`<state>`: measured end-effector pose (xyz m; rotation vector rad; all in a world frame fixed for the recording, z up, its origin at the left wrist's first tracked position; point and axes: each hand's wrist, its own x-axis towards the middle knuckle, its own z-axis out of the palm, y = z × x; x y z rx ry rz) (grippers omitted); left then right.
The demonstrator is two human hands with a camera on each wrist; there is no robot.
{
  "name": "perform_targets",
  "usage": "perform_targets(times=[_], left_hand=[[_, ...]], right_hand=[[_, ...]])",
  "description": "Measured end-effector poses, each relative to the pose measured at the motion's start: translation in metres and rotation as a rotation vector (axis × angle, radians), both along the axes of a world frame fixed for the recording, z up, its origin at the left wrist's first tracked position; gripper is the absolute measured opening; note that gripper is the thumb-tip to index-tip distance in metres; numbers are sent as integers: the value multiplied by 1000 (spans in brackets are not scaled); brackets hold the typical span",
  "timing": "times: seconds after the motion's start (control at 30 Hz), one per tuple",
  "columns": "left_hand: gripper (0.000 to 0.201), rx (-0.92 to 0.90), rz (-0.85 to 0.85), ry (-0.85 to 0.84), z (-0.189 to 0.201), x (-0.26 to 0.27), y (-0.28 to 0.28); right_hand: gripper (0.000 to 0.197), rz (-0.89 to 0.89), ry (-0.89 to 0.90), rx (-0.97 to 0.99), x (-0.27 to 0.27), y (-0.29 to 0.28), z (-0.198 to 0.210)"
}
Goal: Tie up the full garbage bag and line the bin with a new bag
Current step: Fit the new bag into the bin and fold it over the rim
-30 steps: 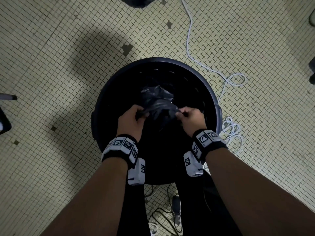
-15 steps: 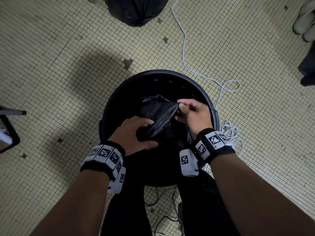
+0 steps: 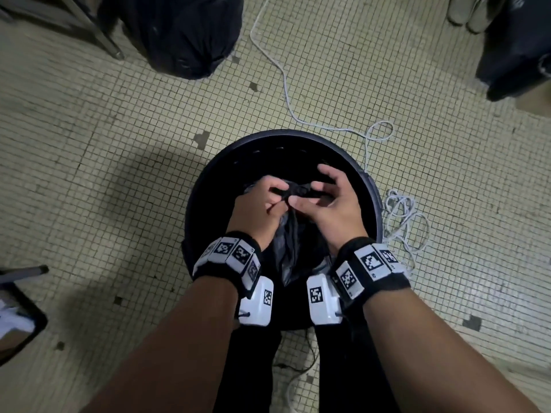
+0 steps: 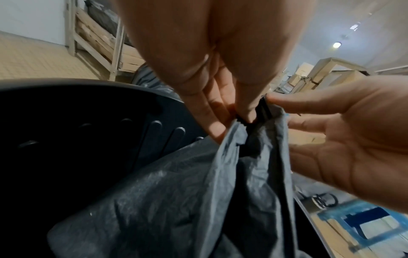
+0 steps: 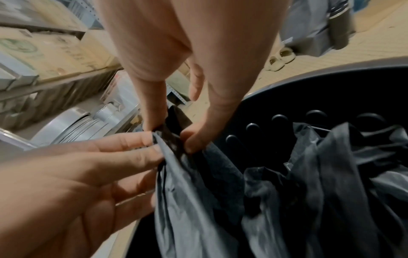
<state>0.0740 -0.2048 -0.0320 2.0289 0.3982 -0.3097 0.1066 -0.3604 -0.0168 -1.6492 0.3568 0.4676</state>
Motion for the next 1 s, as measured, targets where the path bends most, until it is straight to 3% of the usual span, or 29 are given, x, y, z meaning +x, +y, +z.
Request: perform_targets(times=[0.07,0.2,0.3,0.4,0.53,0.7,0.83,1.0], left_hand=[[27,-5,-76,-39,7,6,0],[24,7,-223,-101,12,30,-12],[25,14,-299,-92,8,52,-27],[27,24,-362,-125,5,73,-43],[29,72,-437,-150,0,100,-66],[39,190,-733,-65,-10,127,-99],[49,417,-982,-72,-25,153,-112],[44,717,-1231,-154,-42,178,-127]], right_hand=[[75,-20,-30,-28,-8,-4,-3],[59,-233,-69,-217,-13,-16,-14],[44,-441,-25,-164,-5,-33,-25],[30,-514,-13,-176,3,-52,-34],[32,-464,-9,-306,14,-79,-37],[23,-457,92,-335,28,-104,-35],[15,-341,83,-404,37,-119,-40],[53,-5,67,-570,36,-136,-56]])
